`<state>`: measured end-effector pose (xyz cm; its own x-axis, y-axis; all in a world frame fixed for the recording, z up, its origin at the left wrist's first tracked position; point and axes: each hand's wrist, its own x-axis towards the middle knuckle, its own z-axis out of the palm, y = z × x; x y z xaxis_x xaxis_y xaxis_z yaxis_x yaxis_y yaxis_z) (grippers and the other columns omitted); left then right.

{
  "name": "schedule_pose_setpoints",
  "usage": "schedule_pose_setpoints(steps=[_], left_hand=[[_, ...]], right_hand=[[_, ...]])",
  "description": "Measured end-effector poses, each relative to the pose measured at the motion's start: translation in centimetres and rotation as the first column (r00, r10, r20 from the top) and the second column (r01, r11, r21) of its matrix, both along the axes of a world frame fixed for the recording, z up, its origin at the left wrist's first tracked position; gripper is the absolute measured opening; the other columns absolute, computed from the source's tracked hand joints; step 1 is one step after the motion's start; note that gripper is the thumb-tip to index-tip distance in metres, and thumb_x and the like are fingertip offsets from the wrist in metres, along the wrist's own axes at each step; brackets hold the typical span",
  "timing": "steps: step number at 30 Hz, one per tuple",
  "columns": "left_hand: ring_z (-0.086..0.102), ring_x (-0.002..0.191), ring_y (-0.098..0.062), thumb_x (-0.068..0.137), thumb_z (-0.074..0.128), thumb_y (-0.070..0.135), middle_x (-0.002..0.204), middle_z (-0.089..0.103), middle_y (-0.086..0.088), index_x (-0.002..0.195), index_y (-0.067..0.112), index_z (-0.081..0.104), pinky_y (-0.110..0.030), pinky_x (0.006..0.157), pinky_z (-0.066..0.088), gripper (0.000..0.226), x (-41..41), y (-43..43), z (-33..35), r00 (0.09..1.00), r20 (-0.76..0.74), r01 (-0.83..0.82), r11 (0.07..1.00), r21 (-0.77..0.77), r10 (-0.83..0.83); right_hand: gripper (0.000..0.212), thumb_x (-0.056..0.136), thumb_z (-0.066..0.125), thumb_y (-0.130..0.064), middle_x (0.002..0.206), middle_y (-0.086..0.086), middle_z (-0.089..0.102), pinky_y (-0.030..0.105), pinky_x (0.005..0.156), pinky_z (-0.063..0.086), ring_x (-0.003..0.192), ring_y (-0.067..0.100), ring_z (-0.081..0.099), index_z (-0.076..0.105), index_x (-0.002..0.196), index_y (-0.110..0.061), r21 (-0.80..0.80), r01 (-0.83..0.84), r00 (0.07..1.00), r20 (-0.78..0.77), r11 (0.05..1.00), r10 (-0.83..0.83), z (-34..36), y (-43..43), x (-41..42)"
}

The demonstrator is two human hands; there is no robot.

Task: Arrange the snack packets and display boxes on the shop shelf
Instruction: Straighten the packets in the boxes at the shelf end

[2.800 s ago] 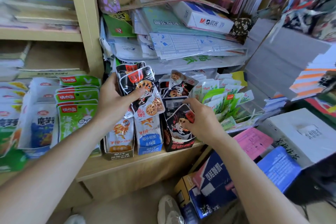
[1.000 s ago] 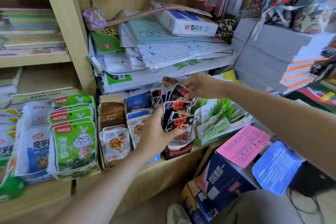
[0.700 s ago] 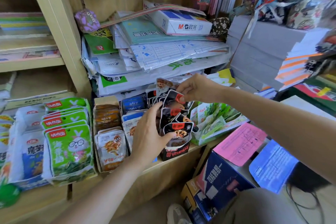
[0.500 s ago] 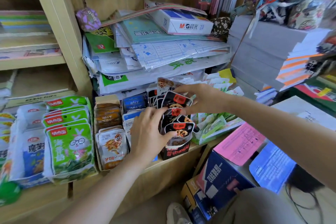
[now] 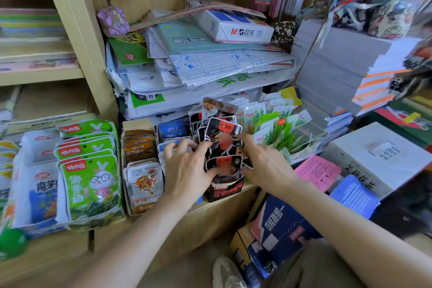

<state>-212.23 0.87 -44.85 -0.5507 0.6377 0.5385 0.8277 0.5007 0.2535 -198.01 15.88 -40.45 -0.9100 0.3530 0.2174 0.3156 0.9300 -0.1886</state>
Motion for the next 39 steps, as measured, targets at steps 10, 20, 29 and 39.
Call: schedule_pose_setpoints(steps=[10,20,29,39], left_hand=[[0.061,0.107,-0.020,0.073,0.085,0.048,0.114,0.070,0.005,0.137,0.023,0.059,-0.035,0.092,0.041,0.074,-0.3,-0.6,1.3,0.977,0.083,0.191,0.978,0.083,-0.198],[0.052,0.092,-0.012,0.064,0.085,0.060,0.086,0.066,0.019,0.120,0.029,0.066,-0.035,0.082,0.037,0.067,-0.5,-0.8,0.9,0.972,0.203,0.108,0.992,0.060,-0.118],[0.054,0.096,-0.014,0.056,0.068,0.083,0.097,0.067,0.016,0.116,0.031,0.066,-0.034,0.082,0.041,0.079,-0.4,-1.1,1.2,0.987,0.135,0.083,0.996,0.027,-0.086],[0.056,0.112,-0.011,0.076,0.067,0.064,0.118,0.065,0.013,0.123,0.028,0.069,-0.025,0.097,0.036,0.059,-0.9,-1.4,2.3,0.941,0.182,0.265,0.956,0.122,-0.284]], right_hand=[[0.070,0.085,0.071,-0.010,0.117,0.000,0.066,0.043,0.084,0.055,0.092,0.020,0.065,0.035,0.142,-0.027,-0.123,-0.063,0.985,-0.170,0.990,0.042,-0.2,0.4,0.8],[0.026,0.087,0.069,0.001,0.090,-0.009,0.073,0.023,0.071,0.058,0.073,0.001,0.067,0.077,0.106,-0.015,-0.125,-0.107,0.902,-0.429,0.986,0.043,0.4,1.3,1.0],[0.033,0.089,0.060,0.012,0.098,0.003,0.074,0.016,0.084,0.053,0.092,0.013,0.069,0.076,0.107,-0.011,-0.114,-0.311,0.929,-0.248,0.944,0.276,0.6,0.2,-1.1],[0.025,0.087,0.075,-0.014,0.106,-0.006,0.062,0.024,0.076,0.057,0.089,0.005,0.063,0.070,0.112,-0.016,-0.276,-0.085,0.902,-0.430,0.957,-0.043,0.1,-0.8,-0.8]])
